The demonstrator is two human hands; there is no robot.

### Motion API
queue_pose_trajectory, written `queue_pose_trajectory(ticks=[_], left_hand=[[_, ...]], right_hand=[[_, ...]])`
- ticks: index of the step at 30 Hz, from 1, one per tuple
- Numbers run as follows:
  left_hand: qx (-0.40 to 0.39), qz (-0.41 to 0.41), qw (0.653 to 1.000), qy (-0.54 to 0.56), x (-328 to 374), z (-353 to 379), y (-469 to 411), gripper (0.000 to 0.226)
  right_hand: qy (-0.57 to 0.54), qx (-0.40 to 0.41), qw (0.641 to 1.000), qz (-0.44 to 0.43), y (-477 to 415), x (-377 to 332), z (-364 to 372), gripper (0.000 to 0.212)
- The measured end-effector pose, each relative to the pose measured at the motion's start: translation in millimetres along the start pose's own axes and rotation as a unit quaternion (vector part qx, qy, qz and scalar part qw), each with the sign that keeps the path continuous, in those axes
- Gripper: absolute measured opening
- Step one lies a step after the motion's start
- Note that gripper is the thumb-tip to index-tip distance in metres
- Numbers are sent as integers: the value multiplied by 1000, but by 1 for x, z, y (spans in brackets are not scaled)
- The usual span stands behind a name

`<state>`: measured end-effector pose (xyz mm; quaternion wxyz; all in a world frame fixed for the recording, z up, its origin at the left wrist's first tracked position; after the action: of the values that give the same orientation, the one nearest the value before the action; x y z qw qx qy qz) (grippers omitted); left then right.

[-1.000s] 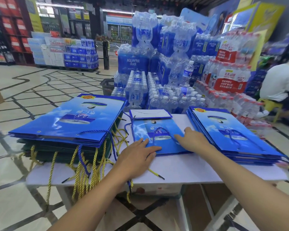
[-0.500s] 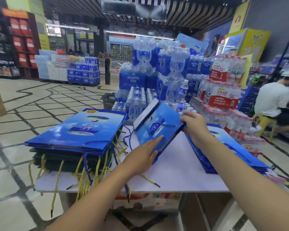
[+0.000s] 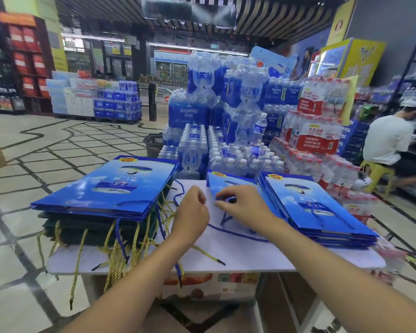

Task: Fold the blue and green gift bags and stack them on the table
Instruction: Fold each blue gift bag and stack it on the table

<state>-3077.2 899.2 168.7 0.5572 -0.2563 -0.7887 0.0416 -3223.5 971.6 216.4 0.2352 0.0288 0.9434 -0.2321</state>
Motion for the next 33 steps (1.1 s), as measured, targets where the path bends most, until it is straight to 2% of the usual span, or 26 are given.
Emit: queue_pose_trajectory(ticks=[2, 5, 7, 11, 14, 16, 20, 25, 28, 33], left_hand=[[14, 1, 1000, -11, -13, -6, 4, 29], [-62, 47, 994, -81, -25, -7, 8, 48], [-112, 70, 985, -110, -32, -7, 9, 55], [-211, 115, 951, -193, -42, 1, 14, 45], [-249, 145, 921, -263, -45, 6, 13, 60], [-262, 150, 913, -273, -47, 8, 11, 62], [-233, 116, 936, -237, -56, 11, 9, 50], [-112, 89, 980, -142, -60, 5, 4, 38], [-91, 95, 984, -124, -57, 3, 6, 35], [-99, 103, 982, -126, -56, 2, 9, 34]], right_hand=[[32, -62, 998, -4, 13, 9, 27, 8], [31, -112, 993, 2, 30, 20, 50, 14], [31, -112, 993, -11, 37, 23, 52, 17], [65, -90, 994, -13, 44, 31, 29, 21], [116, -49, 992, 12, 51, 46, -4, 21], [148, -56, 987, 36, 58, 54, -25, 19], [252, -134, 957, 44, 74, 62, -34, 22], [343, -113, 932, 31, 88, 60, -20, 30], [352, -112, 928, 51, 85, 57, -7, 32], [303, -117, 943, 69, 75, 49, 6, 29]])
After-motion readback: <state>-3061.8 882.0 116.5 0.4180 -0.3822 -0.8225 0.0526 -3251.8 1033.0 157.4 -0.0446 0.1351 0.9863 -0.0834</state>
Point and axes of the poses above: each hand's wrist, its own y-axis away from the middle knuckle, its own z-axis out of the palm, x = y × z, the point moved 2 cm from there along -y, towards the middle knuckle, and after that the axes turned 5 degrees about y, right-handed, at the moved point
